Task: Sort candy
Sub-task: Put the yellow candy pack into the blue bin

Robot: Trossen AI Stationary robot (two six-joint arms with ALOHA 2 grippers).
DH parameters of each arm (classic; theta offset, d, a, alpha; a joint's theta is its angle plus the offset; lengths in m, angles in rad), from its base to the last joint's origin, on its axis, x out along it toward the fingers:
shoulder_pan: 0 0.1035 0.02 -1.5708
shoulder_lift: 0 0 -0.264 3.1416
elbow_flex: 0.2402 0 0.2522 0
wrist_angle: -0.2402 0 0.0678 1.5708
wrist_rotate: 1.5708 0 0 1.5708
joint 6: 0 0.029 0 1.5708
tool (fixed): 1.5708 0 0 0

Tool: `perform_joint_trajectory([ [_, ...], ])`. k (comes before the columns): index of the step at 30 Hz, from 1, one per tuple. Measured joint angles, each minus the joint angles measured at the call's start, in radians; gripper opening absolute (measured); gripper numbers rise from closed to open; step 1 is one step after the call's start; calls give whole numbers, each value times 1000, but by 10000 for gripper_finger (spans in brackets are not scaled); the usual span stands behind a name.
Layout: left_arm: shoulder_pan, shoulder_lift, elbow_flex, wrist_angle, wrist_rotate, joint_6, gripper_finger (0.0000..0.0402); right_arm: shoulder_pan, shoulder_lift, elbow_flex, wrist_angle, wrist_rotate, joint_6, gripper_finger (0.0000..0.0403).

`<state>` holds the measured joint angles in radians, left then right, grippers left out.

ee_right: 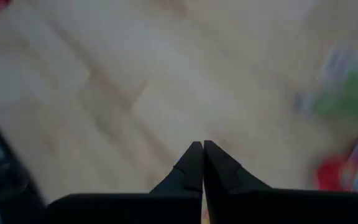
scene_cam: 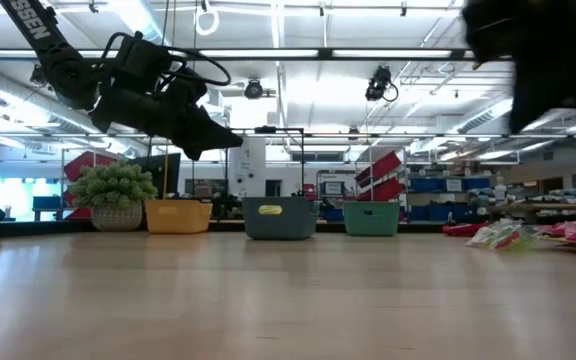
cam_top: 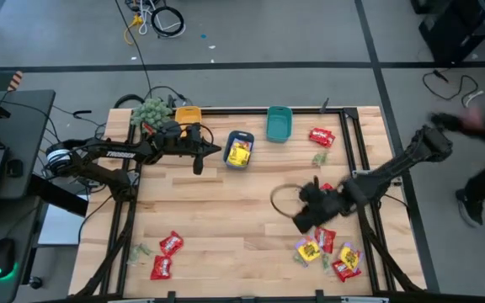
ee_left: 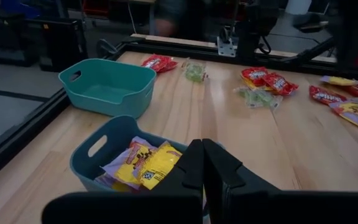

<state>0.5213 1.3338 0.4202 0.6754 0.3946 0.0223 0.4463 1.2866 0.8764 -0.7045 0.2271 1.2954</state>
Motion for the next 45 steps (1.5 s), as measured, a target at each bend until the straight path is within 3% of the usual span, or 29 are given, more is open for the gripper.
perform_joint_trajectory([
  [4, 0, 0, 0, 7, 0, 0, 1, -112, 3, 5, 43, -51, -228, 0],
  [9, 0, 0, 0, -21, 0, 0, 1, -77, 10, 5, 58, -196, -322, 23],
  [17, 0, 0, 0, -27, 0, 0, 1, 83, 133, 5, 38, -270, -295, 147],
  [24, 0, 0, 0, -49, 0, 0, 1, 86, 267, 5, 10, -347, -282, 218],
  [34, 0, 0, 0, -77, 1, 22, 1, 13, 349, 5, 1, -409, -409, 219],
  [45, -1, 0, 0, -119, 1, 38, 1, 15, 347, -39, 59, -496, -426, 184],
])
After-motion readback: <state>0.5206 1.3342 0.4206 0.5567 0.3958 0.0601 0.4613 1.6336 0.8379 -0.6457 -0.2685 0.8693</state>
